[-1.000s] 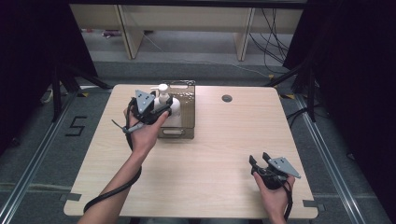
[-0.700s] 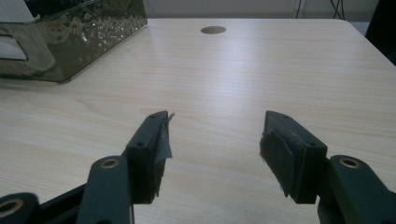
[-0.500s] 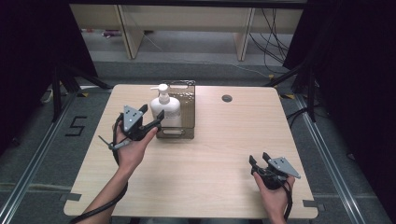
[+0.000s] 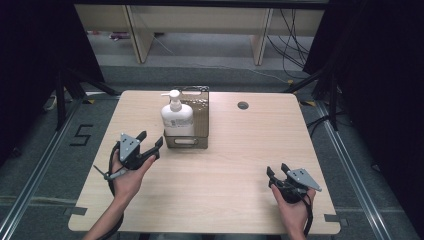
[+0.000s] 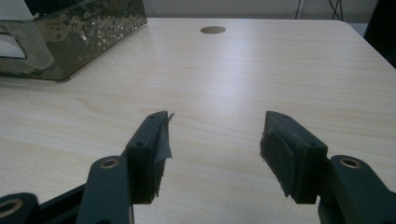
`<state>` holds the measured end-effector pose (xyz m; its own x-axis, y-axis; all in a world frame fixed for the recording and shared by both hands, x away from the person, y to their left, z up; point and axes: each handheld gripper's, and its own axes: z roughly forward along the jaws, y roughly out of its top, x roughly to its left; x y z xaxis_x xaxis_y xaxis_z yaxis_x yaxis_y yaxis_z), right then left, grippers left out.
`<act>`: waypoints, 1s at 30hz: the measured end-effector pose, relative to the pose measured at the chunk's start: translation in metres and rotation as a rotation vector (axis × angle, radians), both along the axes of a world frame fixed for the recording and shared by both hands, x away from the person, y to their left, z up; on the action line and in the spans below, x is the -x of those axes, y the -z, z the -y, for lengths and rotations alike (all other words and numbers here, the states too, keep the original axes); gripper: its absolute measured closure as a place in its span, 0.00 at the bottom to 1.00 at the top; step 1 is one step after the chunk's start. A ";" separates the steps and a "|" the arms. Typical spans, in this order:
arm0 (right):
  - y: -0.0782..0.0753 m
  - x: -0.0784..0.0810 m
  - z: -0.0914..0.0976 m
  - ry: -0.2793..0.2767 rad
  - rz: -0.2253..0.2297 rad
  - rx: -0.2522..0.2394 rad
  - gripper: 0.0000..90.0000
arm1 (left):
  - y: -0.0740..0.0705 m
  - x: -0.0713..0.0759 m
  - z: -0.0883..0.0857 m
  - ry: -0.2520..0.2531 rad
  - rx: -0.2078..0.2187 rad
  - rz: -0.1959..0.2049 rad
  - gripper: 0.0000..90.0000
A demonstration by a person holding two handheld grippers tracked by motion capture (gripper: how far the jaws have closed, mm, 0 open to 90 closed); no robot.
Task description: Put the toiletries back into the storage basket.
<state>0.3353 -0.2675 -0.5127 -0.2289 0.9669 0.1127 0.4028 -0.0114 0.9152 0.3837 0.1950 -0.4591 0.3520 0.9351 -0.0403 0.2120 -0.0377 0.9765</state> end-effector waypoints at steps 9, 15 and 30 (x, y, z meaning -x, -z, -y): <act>0.001 -0.003 0.003 -0.017 0.032 0.050 0.47 | 0.051 0.009 -0.021 -0.022 -0.015 -0.047 0.41; 0.001 -0.003 0.003 -0.022 0.027 0.043 0.47 | 0.063 0.010 -0.026 -0.031 -0.014 -0.049 0.41; 0.001 -0.003 0.003 -0.028 0.035 0.046 0.46 | 0.065 0.012 -0.027 -0.020 -0.002 0.012 0.42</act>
